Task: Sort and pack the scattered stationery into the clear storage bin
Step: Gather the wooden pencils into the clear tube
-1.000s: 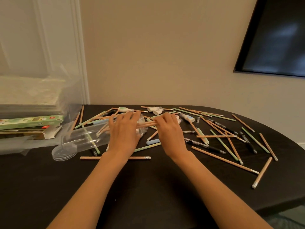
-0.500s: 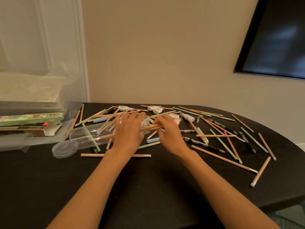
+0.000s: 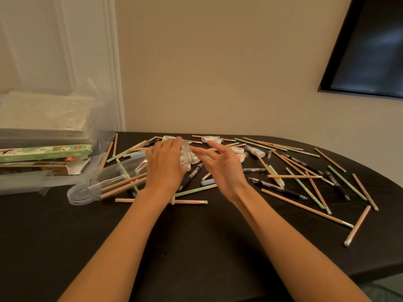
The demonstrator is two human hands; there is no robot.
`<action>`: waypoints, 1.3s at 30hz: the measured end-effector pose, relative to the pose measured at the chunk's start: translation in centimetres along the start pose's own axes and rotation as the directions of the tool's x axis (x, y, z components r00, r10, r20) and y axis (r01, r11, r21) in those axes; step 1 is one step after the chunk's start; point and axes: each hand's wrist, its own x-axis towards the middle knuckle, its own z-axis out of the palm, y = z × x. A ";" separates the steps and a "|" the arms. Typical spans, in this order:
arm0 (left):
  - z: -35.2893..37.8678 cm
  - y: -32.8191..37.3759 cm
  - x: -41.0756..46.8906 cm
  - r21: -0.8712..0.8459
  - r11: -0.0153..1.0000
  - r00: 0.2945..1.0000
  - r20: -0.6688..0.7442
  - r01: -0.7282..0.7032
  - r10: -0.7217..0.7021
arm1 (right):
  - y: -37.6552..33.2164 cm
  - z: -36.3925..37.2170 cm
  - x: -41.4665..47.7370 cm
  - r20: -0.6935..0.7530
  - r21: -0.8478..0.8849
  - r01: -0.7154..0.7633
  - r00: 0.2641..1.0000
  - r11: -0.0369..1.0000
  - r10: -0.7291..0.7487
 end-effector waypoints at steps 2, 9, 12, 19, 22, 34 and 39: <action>-0.5 -0.6 0.3 0.053 0.997 0.998 -0.012 0.063 -0.062 | -0.2 -0.6 0.0 -0.026 -0.266 0.011 0.999 0.964 -0.019; -0.6 -1.1 0.4 0.158 0.974 0.986 0.023 0.159 -0.165 | 1.3 -0.4 -1.4 0.320 -0.940 0.259 0.895 0.222 0.311; -0.4 -1.2 0.4 0.177 0.969 0.983 0.016 0.175 -0.180 | 0.7 -0.6 -1.3 0.294 -0.954 0.255 0.896 0.154 0.332; -0.3 -1.4 0.7 0.189 0.957 0.974 -0.007 0.222 -0.225 | -2.0 -3.5 -0.6 0.163 -0.971 0.203 0.948 -0.126 0.274; -0.3 -1.6 0.8 0.188 0.951 0.969 -0.032 0.247 -0.246 | -2.6 -4.5 -0.4 0.087 -0.995 0.095 0.967 -0.021 0.240; -0.8 -2.4 0.8 0.133 0.944 0.942 -0.193 0.301 -0.273 | -1.4 -2.4 1.7 -0.060 -0.984 -0.115 0.931 0.136 0.359; 0.0 -1.7 1.1 0.140 0.952 0.957 -0.142 0.273 -0.253 | -0.3 0.6 1.1 -0.058 -0.848 -0.255 0.916 0.465 0.396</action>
